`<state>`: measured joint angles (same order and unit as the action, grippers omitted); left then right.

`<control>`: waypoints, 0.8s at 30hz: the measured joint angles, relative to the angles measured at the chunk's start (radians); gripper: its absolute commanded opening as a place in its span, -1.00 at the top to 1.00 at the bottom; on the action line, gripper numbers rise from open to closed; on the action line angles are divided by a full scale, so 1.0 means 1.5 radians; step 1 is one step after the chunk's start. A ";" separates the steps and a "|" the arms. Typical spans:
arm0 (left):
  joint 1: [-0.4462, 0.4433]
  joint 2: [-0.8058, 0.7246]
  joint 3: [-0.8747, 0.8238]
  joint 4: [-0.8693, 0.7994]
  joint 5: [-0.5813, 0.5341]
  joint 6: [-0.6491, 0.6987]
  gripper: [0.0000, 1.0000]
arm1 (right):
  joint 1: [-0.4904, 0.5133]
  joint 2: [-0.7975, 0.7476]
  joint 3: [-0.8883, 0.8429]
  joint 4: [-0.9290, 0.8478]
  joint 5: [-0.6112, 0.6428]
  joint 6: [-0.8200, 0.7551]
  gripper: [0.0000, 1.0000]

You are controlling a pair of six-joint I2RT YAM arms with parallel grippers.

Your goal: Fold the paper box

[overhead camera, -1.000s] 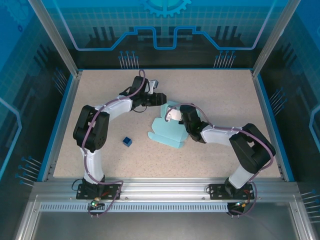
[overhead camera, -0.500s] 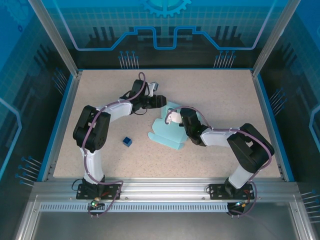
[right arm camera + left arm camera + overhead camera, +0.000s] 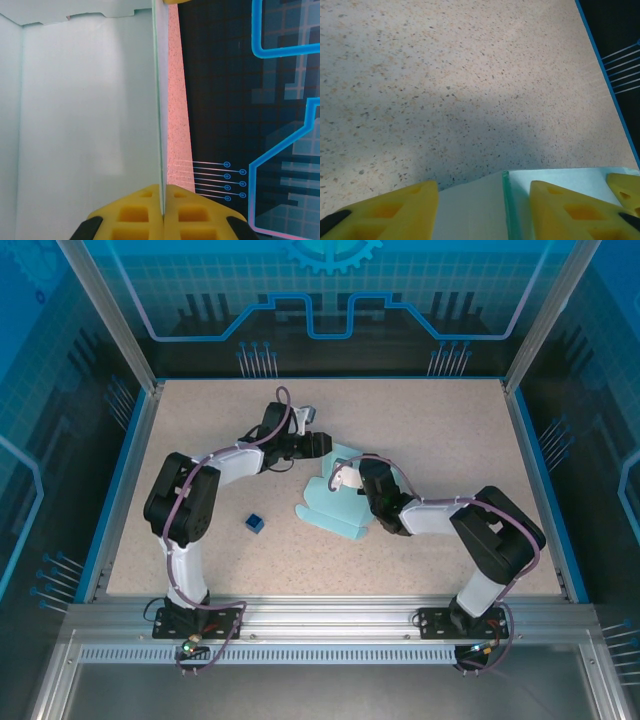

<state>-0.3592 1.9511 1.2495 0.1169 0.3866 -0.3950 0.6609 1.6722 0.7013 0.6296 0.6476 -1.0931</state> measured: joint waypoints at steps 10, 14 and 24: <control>0.012 -0.049 0.012 -0.048 -0.020 0.023 -0.35 | -0.014 -0.039 0.047 -0.138 -0.036 0.066 1.00; 0.030 -0.121 -0.066 0.008 -0.017 0.049 -0.35 | -0.038 -0.062 0.073 -0.209 -0.071 0.106 1.00; 0.006 -0.115 -0.148 0.066 0.018 0.180 -0.33 | -0.082 -0.073 0.126 -0.352 -0.161 0.181 1.00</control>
<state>-0.3508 1.7786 1.0283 0.2153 0.4137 -0.1246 0.5381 1.5631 0.8909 0.1017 0.4065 -0.8211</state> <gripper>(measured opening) 0.670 0.056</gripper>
